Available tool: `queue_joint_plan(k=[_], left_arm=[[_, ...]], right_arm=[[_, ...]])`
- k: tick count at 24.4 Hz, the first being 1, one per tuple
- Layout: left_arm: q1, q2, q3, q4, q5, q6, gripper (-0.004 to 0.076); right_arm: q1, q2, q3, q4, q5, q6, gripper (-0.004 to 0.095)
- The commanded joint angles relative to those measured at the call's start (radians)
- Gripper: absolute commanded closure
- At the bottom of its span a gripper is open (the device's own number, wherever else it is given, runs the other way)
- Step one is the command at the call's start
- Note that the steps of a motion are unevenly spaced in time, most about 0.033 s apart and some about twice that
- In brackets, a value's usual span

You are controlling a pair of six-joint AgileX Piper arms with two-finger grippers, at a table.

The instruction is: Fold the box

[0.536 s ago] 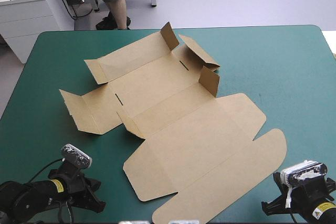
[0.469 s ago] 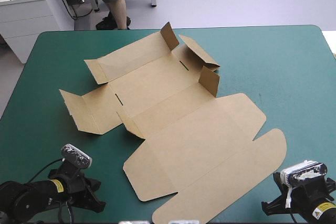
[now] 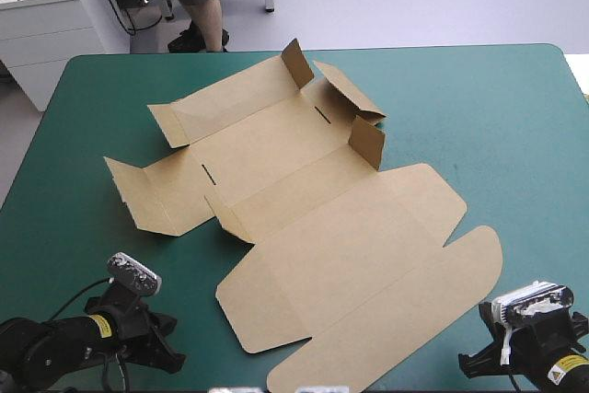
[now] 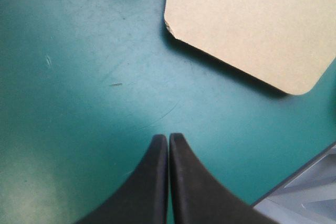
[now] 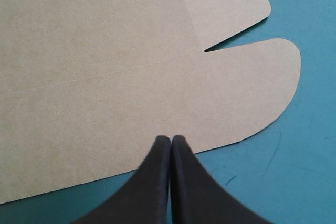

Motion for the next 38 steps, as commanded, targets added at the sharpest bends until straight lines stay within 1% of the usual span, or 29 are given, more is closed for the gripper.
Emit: queue_joint_plan(k=[1,9,11,14,17,19,20,21,22,24,28,30,34,38], left_arm=[[0.000,-0.001,-0.024,-0.026,-0.038,0.001,0.0732],[0.000,-0.001,-0.024,-0.026,-0.038,0.001,0.0732],[0.000,-0.001,-0.024,-0.026,-0.038,0.001,0.0732],[0.000,-0.001,-0.024,-0.026,-0.038,0.001,0.0732],[0.000,-0.001,-0.024,-0.026,-0.038,0.001,0.0732],[0.000,-0.001,-0.024,-0.026,-0.038,0.001,0.0732],[0.000,-0.001,-0.024,-0.026,-0.038,0.001,0.0732],[0.000,-0.001,-0.024,-0.026,-0.038,0.001,0.0732],[0.000,-0.001,-0.024,-0.026,-0.038,0.001,0.0732],[0.000,-0.001,-0.024,-0.026,-0.038,0.001,0.0732],[0.000,-0.001,-0.024,-0.026,-0.038,0.001,0.0732],[0.000,-0.001,-0.024,-0.026,-0.038,0.001,0.0732],[0.000,-0.001,-0.024,-0.024,-0.038,0.001,0.0732],[0.000,-0.001,-0.024,-0.024,-0.040,0.001,0.0732]], right_arm=[[0.001,0.009,-0.023,0.007,-0.051,-0.008,0.0927],[0.001,0.009,-0.023,0.007,-0.051,-0.008,0.0922],[0.001,0.009,-0.023,0.007,-0.051,-0.008,0.0907],[0.001,0.009,-0.023,0.007,-0.051,-0.008,0.0838],[0.001,0.009,-0.023,0.007,-0.051,-0.008,0.0706],[0.001,0.009,-0.023,0.007,-0.051,-0.008,0.0586],[0.001,0.009,-0.023,0.007,-0.047,-0.008,0.0458],[0.001,0.009,-0.023,0.007,-0.044,-0.008,0.0412],[0.001,0.009,-0.023,0.007,-0.035,-0.008,0.0327],[0.001,0.009,-0.037,0.005,-0.015,-0.013,0.0283],[0.001,0.015,-0.122,0.004,-0.006,-0.018,0.0282],[0.001,0.054,-0.181,0.004,0.006,-0.015,0.0283],[0.001,0.247,-0.320,0.004,0.065,-0.013,0.0283],[0.001,0.429,-0.451,0.004,0.073,-0.022,0.0282]])
